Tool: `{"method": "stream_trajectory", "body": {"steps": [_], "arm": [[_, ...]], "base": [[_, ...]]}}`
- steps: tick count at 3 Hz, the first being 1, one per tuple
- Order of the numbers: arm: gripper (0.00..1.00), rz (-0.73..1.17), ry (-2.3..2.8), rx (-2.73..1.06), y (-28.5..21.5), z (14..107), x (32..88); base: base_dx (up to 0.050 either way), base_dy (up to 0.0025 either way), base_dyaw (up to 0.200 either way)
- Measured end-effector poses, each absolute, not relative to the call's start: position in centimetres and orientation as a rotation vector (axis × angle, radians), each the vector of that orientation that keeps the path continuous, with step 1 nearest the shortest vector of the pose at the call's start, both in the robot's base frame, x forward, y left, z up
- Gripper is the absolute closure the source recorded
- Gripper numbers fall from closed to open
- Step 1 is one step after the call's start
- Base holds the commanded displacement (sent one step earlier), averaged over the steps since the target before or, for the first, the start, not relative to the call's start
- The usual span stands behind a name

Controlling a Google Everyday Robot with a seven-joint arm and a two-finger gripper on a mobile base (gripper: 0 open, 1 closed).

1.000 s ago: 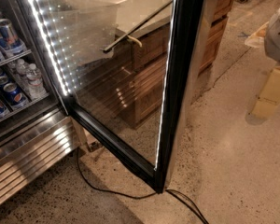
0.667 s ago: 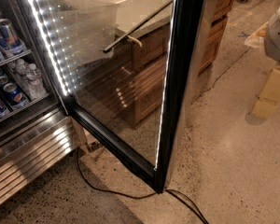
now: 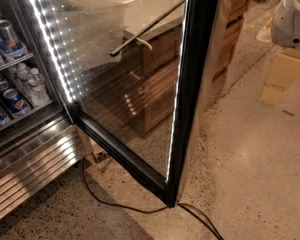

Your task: Close right fridge door

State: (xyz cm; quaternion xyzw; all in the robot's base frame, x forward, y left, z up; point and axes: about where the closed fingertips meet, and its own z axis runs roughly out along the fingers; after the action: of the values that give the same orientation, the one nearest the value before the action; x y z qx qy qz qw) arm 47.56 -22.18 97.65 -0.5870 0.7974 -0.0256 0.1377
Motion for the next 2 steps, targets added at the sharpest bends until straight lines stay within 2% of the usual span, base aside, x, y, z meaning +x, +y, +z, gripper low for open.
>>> {"method": "stream_trajectory", "body": {"steps": [1,2], "arm": [[0.0,-0.087,2.334,-1.7,-22.0,98.2,52.5],[0.0,-0.107,2.289,-1.675,-21.5,99.4,53.8]], "base": [[0.0,0.0,0.0],[0.0,0.0,0.0]]}}
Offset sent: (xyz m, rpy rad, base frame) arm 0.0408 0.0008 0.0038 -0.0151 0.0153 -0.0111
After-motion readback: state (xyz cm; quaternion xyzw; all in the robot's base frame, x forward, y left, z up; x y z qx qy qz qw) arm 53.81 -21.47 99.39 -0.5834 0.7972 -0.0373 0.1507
